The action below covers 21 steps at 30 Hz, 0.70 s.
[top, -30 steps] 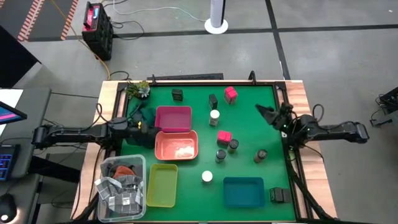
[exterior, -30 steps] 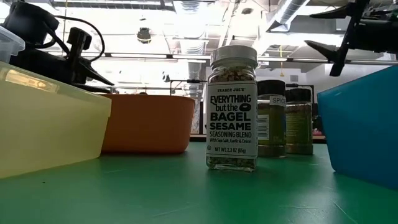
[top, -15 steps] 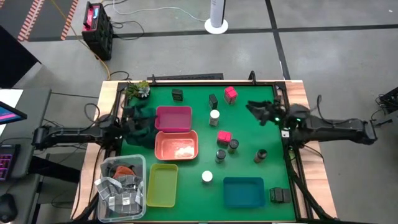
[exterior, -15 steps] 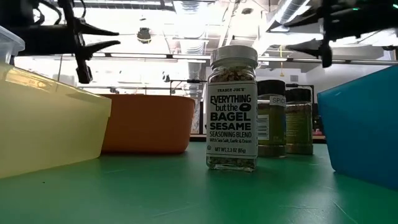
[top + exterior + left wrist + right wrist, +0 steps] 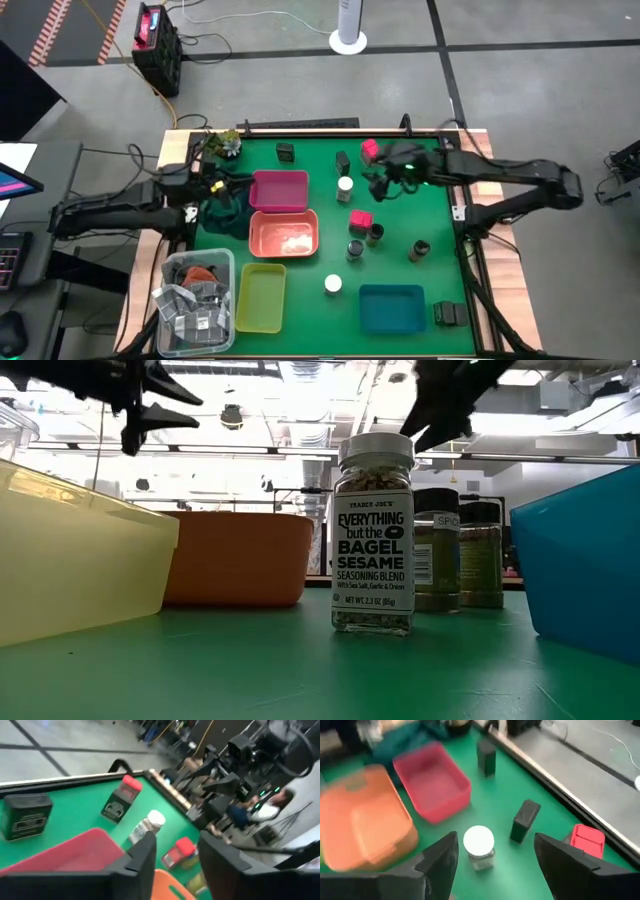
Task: Sort spices by type
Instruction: Put the top white seasoning bottle into the red bin
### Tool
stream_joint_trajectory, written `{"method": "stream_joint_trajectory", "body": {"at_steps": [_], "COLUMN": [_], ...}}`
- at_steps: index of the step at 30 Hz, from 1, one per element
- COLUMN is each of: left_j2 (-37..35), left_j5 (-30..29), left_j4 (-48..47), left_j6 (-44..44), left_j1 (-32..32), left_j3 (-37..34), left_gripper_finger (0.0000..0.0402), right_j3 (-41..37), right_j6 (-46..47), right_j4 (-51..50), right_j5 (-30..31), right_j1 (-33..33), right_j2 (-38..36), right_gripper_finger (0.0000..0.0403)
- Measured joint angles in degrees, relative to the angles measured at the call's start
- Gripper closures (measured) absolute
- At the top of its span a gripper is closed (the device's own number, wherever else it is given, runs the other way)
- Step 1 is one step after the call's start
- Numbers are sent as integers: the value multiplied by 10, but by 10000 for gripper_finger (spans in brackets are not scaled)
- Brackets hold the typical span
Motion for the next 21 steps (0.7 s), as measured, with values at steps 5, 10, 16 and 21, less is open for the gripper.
{"method": "stream_joint_trajectory", "body": {"at_steps": [5, 10, 16, 21], "left_j2": [20, 21, 21, 21], "left_j5": [0, 0, 3, 3], "left_j4": [-96, -113, -114, -114], "left_j6": [2, -30, -43, -42], "left_j1": [0, 0, -1, -1], "left_j3": [57, 67, 67, 67], "left_gripper_finger": [208, 195, 195, 195], "right_j3": [71, 93, 94, 94], "right_j6": [-69, -87, -103, -129], "right_j4": [-39, -48, -67, -66], "right_j5": [-59, -83, -84, -84], "right_j1": [-9, -19, -22, -25], "right_j2": [97, 161, 203, 233], "right_gripper_finger": [96, 49, 8, 11]}}
